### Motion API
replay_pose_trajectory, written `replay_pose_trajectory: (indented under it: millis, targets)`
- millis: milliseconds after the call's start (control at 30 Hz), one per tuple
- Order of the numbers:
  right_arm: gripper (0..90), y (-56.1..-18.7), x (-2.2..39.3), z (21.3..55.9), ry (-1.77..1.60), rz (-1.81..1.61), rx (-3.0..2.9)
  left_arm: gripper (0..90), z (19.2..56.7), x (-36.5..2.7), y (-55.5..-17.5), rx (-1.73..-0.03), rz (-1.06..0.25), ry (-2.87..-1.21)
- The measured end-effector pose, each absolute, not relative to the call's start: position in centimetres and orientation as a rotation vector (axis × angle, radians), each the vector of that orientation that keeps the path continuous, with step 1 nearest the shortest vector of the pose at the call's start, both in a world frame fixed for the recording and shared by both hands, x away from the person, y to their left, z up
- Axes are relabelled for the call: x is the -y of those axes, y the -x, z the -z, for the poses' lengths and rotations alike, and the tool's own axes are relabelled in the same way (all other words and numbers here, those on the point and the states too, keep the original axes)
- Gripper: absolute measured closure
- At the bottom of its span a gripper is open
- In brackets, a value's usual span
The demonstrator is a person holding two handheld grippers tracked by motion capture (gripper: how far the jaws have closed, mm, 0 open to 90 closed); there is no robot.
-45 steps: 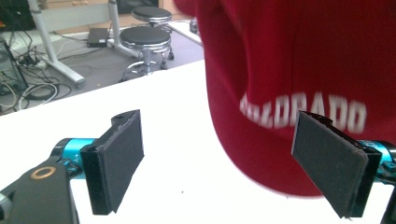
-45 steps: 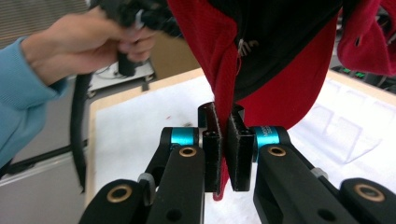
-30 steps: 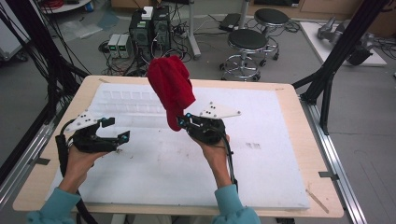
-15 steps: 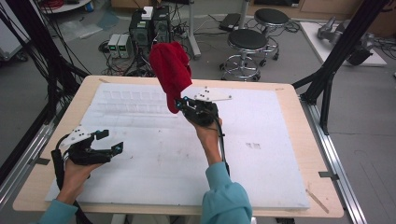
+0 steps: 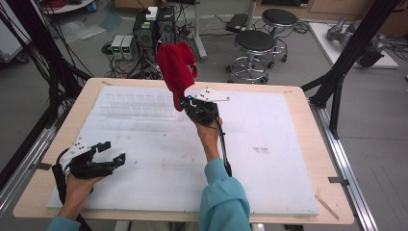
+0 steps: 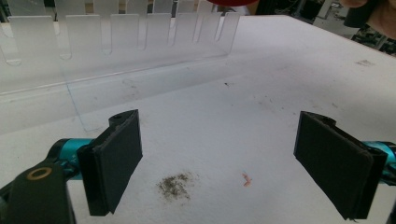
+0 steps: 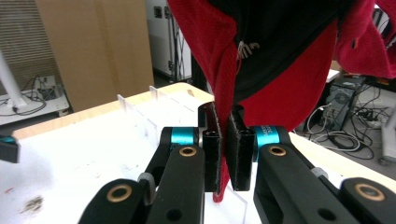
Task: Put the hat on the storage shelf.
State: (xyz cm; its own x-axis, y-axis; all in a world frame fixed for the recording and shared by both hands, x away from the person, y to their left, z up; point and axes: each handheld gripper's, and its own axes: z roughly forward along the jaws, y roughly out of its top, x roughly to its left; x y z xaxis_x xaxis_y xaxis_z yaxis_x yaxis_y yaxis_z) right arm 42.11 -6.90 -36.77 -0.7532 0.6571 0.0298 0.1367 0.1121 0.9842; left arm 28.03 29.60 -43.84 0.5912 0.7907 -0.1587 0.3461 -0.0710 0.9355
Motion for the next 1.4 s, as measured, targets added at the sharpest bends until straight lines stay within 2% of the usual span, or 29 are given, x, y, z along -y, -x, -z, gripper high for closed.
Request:
replay_pose_trajectory:
  millis: [1400]
  targets:
    - [86.1, -43.0, 6.4, 38.1, -0.918, -1.689, -1.922, 15.6, 44.8, -29.5, -27.7, -0.971, -0.466, -1.661]
